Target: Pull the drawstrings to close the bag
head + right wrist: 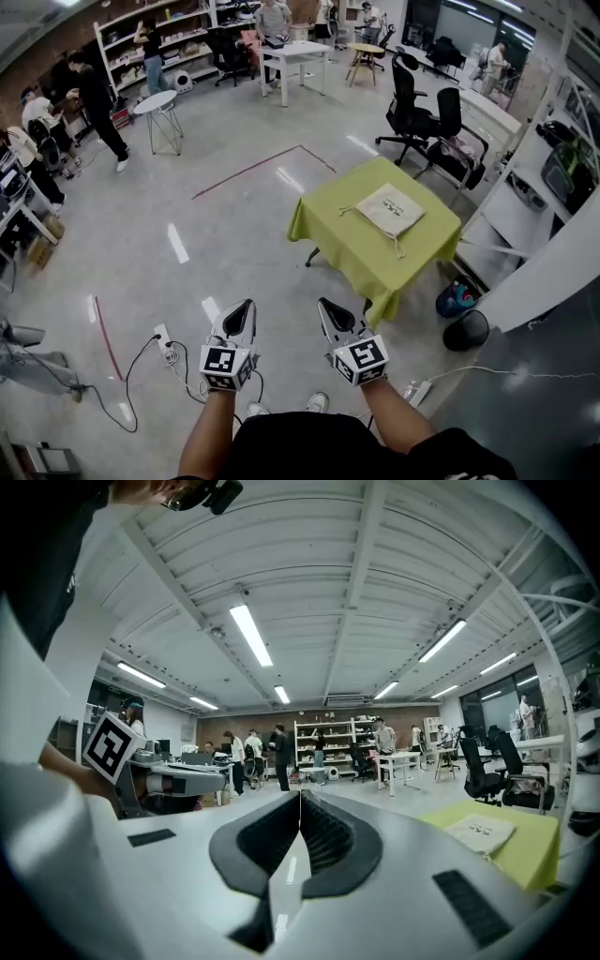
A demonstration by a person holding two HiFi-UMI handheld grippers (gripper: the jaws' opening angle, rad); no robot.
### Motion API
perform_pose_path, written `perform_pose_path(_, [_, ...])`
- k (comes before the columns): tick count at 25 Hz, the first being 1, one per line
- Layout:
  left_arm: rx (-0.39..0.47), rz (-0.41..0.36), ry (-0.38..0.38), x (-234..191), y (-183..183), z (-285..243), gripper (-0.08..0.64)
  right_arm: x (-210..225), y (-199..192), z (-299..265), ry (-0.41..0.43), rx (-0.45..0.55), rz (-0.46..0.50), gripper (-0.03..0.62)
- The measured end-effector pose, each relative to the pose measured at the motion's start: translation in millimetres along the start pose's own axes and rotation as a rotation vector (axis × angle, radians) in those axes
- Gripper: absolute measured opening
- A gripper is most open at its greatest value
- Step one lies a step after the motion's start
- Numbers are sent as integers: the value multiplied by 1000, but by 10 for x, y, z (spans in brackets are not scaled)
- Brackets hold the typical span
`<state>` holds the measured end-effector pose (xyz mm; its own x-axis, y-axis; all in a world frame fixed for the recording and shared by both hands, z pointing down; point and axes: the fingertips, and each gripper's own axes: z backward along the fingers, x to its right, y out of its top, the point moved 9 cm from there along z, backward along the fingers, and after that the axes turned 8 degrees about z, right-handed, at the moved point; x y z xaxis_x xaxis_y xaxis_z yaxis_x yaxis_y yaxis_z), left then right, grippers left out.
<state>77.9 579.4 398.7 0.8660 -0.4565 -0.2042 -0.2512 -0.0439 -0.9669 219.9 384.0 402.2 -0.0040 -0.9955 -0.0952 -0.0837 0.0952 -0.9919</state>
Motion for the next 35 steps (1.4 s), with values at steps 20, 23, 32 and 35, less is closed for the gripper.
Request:
perform_pose_path(20, [-65,-44,-99,-218,-61,-1074,-3,667,-209,-482,-82,-35,-4,6])
perform_pose_path(23, [-62,-46,-135,-383,8,-1357,-3,782,-253,-702,-97,-65,3,8])
perform_pose_path(32, [-101,-32,-222,-870,81,-2013,-3,965,-307,-1328,-177,-112,-6,7])
perform_pose_path(35, [-105,-36,-249,-977,88,-2161,-3,989,-316,-1503,-199,-106,-9,8])
